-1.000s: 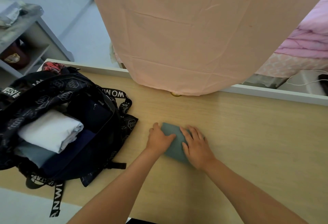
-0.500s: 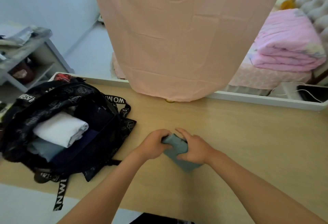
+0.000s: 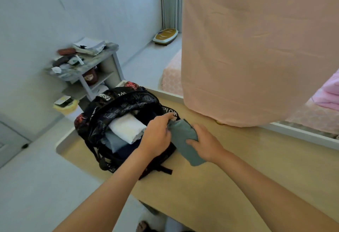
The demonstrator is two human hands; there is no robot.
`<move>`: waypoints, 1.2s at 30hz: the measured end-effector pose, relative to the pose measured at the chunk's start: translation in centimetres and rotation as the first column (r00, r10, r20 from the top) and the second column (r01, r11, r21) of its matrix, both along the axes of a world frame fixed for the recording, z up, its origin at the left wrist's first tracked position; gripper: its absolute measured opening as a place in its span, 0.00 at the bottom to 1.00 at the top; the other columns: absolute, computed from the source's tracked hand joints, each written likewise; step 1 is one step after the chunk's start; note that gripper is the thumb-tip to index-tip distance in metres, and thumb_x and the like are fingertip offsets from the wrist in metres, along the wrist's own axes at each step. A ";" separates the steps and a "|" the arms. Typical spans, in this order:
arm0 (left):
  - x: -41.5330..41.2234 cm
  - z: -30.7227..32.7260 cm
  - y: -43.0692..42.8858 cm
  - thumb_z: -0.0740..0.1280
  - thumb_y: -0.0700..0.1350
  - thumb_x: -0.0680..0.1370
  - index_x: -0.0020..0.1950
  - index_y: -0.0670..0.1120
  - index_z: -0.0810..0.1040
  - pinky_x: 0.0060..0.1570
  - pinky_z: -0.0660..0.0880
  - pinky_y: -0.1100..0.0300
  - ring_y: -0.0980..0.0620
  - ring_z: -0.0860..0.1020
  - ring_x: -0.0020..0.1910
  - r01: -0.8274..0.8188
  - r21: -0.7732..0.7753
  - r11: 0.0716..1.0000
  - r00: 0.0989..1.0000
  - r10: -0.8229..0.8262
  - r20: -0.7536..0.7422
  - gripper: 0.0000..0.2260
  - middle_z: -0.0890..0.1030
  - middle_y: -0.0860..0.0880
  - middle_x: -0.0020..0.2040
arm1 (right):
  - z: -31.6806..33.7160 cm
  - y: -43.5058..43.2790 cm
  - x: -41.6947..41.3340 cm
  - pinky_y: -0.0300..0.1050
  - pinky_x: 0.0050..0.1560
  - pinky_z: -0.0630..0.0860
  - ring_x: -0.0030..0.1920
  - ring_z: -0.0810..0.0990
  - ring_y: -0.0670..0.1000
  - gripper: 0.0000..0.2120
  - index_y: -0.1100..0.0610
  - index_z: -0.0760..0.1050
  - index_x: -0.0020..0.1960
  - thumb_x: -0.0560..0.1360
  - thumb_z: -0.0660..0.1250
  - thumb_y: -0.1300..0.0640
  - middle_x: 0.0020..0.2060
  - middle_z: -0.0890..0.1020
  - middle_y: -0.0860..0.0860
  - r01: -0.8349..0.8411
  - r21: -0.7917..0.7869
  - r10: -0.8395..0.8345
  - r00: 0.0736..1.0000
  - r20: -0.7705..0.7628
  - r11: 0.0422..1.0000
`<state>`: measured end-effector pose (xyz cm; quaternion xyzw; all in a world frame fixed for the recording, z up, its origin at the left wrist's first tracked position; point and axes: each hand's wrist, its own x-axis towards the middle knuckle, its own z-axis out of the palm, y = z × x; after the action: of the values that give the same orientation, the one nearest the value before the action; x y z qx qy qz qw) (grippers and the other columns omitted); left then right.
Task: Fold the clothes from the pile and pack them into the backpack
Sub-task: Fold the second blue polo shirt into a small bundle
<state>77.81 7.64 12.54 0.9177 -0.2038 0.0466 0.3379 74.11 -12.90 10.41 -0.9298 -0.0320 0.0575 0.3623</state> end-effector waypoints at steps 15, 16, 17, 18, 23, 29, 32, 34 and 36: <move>9.5 -6.9 13.9 0.66 0.54 0.73 0.65 0.50 0.73 0.62 0.67 0.54 0.47 0.68 0.65 0.204 0.722 0.661 0.978 -0.167 -0.123 0.21 0.72 0.49 0.63 | -1.8 11.9 15.7 0.50 0.58 0.75 0.55 0.79 0.48 0.19 0.37 0.69 0.63 0.76 0.68 0.51 0.54 0.80 0.42 0.076 0.214 -0.062 0.996 -0.070 0.974; 9.6 -6.7 13.9 0.62 0.56 0.72 0.62 0.51 0.75 0.60 0.68 0.54 0.47 0.69 0.63 0.202 0.692 0.693 0.979 -0.156 -0.130 0.20 0.74 0.50 0.61 | -2.3 12.1 16.0 0.48 0.56 0.74 0.55 0.79 0.48 0.19 0.37 0.69 0.64 0.76 0.68 0.51 0.53 0.80 0.41 0.060 0.203 -0.044 0.996 -0.082 0.977; 9.7 -6.2 13.8 0.57 0.57 0.71 0.57 0.50 0.77 0.57 0.69 0.53 0.47 0.71 0.61 0.187 0.652 0.734 0.982 -0.132 -0.133 0.20 0.75 0.50 0.58 | -2.6 12.2 16.2 0.44 0.54 0.73 0.55 0.78 0.48 0.19 0.39 0.69 0.64 0.77 0.67 0.52 0.52 0.79 0.39 0.042 0.197 -0.023 0.995 -0.096 0.980; 9.9 -5.6 13.5 0.53 0.56 0.71 0.52 0.49 0.78 0.52 0.70 0.53 0.46 0.74 0.57 0.146 0.612 0.777 0.989 -0.114 -0.091 0.20 0.77 0.49 0.53 | -2.9 12.3 16.3 0.42 0.52 0.71 0.55 0.78 0.47 0.18 0.40 0.69 0.65 0.77 0.67 0.53 0.50 0.78 0.36 0.025 0.191 -0.005 0.995 -0.100 0.981; 13.8 -3.4 12.2 0.64 0.34 0.68 0.49 0.45 0.76 0.44 0.71 0.56 0.46 0.73 0.48 -0.166 0.528 0.833 0.963 0.022 0.268 0.13 0.76 0.48 0.48 | -3.8 11.9 16.6 0.47 0.55 0.74 0.55 0.78 0.46 0.21 0.39 0.63 0.68 0.78 0.65 0.52 0.56 0.78 0.41 0.011 0.173 0.004 0.996 -0.085 0.985; 17.7 -4.3 11.5 0.65 0.41 0.77 0.61 0.47 0.75 0.48 0.74 0.51 0.44 0.78 0.56 -0.068 0.729 0.681 0.990 0.137 -0.036 0.13 0.77 0.47 0.55 | -5.1 11.0 16.5 0.48 0.57 0.73 0.56 0.77 0.47 0.21 0.42 0.63 0.69 0.79 0.63 0.54 0.57 0.77 0.43 0.029 0.217 -0.014 0.997 -0.070 0.976; 18.8 -4.1 12.0 0.67 0.46 0.77 0.64 0.45 0.73 0.49 0.75 0.50 0.43 0.77 0.58 -0.011 0.764 0.645 0.984 0.144 -0.107 0.16 0.78 0.46 0.57 | -5.6 10.3 16.4 0.46 0.57 0.73 0.57 0.77 0.46 0.19 0.43 0.65 0.69 0.80 0.63 0.55 0.56 0.77 0.42 0.015 0.255 -0.003 0.999 -0.049 0.967; 19.0 -3.8 12.0 0.69 0.51 0.76 0.67 0.44 0.72 0.51 0.74 0.50 0.42 0.76 0.59 0.062 0.795 0.604 0.974 0.136 -0.179 0.23 0.77 0.45 0.59 | -6.0 10.1 16.3 0.44 0.56 0.72 0.57 0.76 0.46 0.19 0.45 0.65 0.69 0.80 0.63 0.56 0.56 0.77 0.42 0.037 0.276 -0.024 0.998 -0.050 0.960; 18.4 -3.9 11.6 0.66 0.45 0.78 0.65 0.43 0.73 0.49 0.74 0.51 0.42 0.77 0.58 0.043 0.825 0.564 0.980 0.137 -0.145 0.17 0.78 0.44 0.58 | -6.3 10.1 16.2 0.44 0.57 0.72 0.57 0.77 0.45 0.18 0.45 0.66 0.69 0.81 0.62 0.56 0.56 0.77 0.41 0.061 0.290 -0.047 0.997 -0.054 0.955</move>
<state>96.21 19.23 8.64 0.9741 -0.1437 -0.1338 -0.1123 90.27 -2.77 4.08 -0.8652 -0.0062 0.0637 0.4974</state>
